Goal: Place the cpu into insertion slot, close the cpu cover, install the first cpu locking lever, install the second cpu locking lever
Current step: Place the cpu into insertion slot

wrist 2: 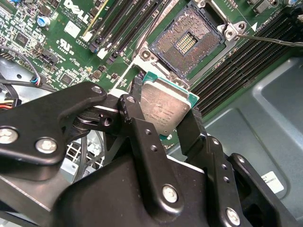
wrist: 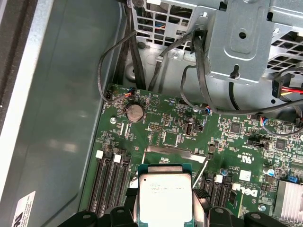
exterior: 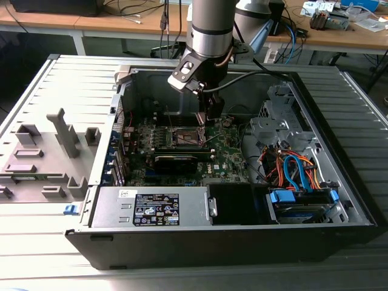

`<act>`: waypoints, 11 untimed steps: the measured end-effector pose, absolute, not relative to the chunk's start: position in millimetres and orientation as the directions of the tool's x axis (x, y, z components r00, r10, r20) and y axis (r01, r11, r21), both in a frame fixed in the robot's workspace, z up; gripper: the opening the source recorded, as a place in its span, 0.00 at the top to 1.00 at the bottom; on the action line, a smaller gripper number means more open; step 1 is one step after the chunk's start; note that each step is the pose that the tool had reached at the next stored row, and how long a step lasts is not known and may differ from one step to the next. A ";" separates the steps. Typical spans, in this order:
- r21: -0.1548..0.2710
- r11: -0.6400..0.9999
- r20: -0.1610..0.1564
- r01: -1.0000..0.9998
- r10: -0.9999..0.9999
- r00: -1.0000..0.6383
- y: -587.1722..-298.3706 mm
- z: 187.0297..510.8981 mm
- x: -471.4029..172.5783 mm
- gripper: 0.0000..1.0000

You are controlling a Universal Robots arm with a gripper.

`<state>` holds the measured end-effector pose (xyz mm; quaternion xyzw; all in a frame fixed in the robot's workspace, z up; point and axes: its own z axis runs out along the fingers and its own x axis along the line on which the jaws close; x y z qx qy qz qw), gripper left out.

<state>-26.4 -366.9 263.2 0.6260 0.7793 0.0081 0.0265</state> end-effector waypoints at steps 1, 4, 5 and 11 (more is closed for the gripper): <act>0.046 0.216 -0.031 0.975 0.976 -0.215 -366.9 263.2 -26.4 0.45; 0.046 0.208 -0.031 0.977 0.978 -0.206 -366.9 263.2 -26.4 0.45; 0.046 0.193 -0.032 0.980 0.981 -0.192 -366.9 263.1 -26.4 0.45; 0.045 0.133 -0.038 0.990 0.991 -0.131 -367.0 262.2 -26.4 0.45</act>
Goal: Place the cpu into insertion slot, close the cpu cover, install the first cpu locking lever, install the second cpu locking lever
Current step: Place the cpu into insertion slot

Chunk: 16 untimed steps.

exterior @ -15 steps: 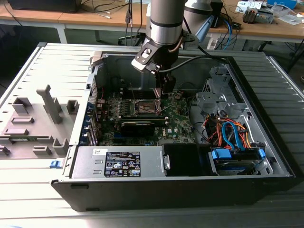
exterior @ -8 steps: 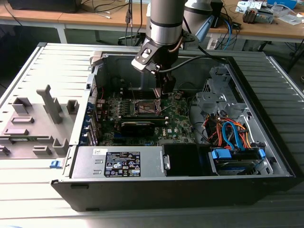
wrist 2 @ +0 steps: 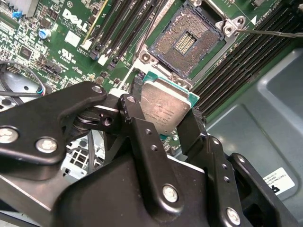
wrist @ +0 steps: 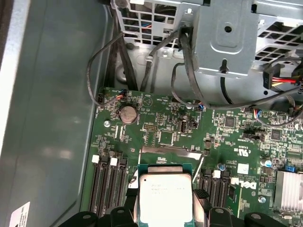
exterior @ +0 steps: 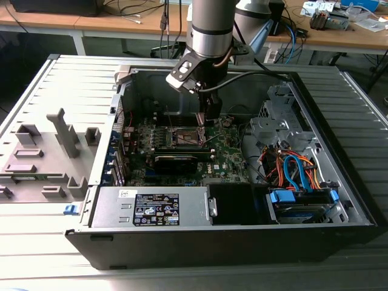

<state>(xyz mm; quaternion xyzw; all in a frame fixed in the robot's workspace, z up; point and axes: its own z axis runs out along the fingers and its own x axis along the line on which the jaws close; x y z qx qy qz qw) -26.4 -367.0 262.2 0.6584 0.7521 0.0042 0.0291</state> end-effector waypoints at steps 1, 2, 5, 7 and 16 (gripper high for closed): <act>0.045 0.127 -0.039 0.991 0.991 -0.125 -366.9 262.0 -26.4 0.45; 0.045 0.119 -0.039 0.992 0.992 -0.118 -366.9 261.8 -26.4 0.45; 0.045 0.106 -0.039 0.993 0.994 -0.105 -366.9 261.2 -26.4 0.45; 0.045 0.096 -0.039 0.994 0.995 -0.095 -366.9 260.8 -26.4 0.45; 0.045 0.057 -0.039 0.997 0.998 -0.056 -366.9 259.8 -26.4 0.45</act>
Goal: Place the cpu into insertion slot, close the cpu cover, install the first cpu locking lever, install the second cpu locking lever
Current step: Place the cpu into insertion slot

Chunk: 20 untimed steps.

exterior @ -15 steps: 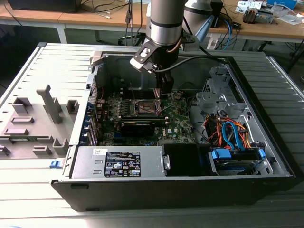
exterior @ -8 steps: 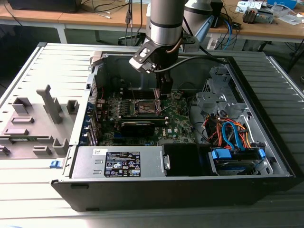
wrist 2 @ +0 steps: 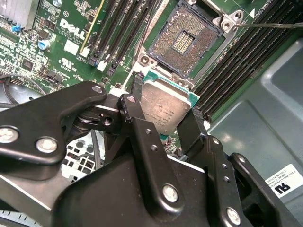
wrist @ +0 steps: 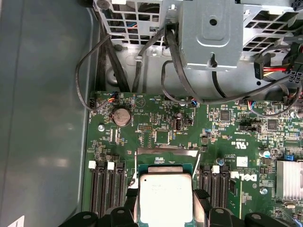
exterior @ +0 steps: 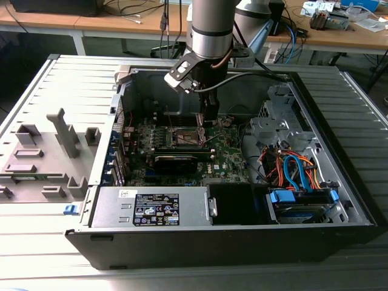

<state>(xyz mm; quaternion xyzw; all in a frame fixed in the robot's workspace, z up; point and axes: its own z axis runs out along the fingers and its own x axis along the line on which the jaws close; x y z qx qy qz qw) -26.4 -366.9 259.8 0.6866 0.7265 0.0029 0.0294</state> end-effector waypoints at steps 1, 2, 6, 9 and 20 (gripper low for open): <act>0.045 0.057 -0.039 0.997 0.998 -0.055 -366.9 259.7 -26.4 0.45; 0.045 0.057 -0.039 0.997 0.998 -0.055 -366.9 259.7 -26.4 0.45; 0.045 0.056 -0.039 0.997 0.998 -0.055 -366.9 259.7 -26.5 0.45; 0.045 0.056 -0.039 0.997 0.998 -0.054 -366.9 259.6 -27.2 0.45; 0.045 0.056 -0.039 0.997 0.998 -0.054 -366.9 259.4 -29.1 0.45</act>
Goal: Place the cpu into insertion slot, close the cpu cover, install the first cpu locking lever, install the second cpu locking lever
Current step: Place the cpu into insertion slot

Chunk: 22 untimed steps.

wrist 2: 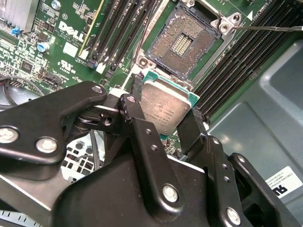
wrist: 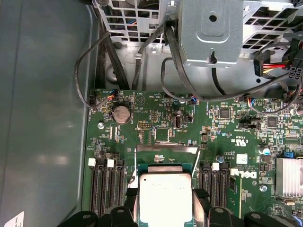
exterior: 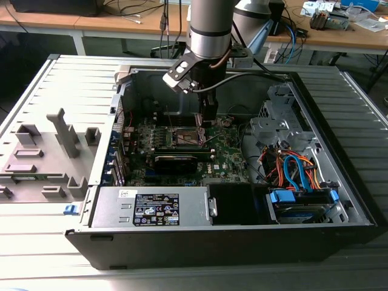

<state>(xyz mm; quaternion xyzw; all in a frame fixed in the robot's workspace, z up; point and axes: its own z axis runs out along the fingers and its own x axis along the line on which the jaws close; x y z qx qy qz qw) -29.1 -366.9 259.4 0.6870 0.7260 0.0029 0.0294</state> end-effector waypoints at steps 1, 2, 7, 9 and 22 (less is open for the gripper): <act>0.045 0.056 -0.039 0.997 0.998 -0.054 -366.9 259.5 -29.3 0.45; 0.045 0.056 -0.039 0.997 0.998 -0.054 -366.9 259.2 -30.1 0.45; 0.045 0.056 -0.039 0.997 0.998 -0.054 -366.9 258.9 -31.4 0.45; 0.045 0.056 -0.039 0.997 0.998 -0.054 -366.9 258.5 -34.1 0.45; 0.045 0.055 -0.039 0.997 0.998 -0.053 -364.7 248.1 -41.5 0.45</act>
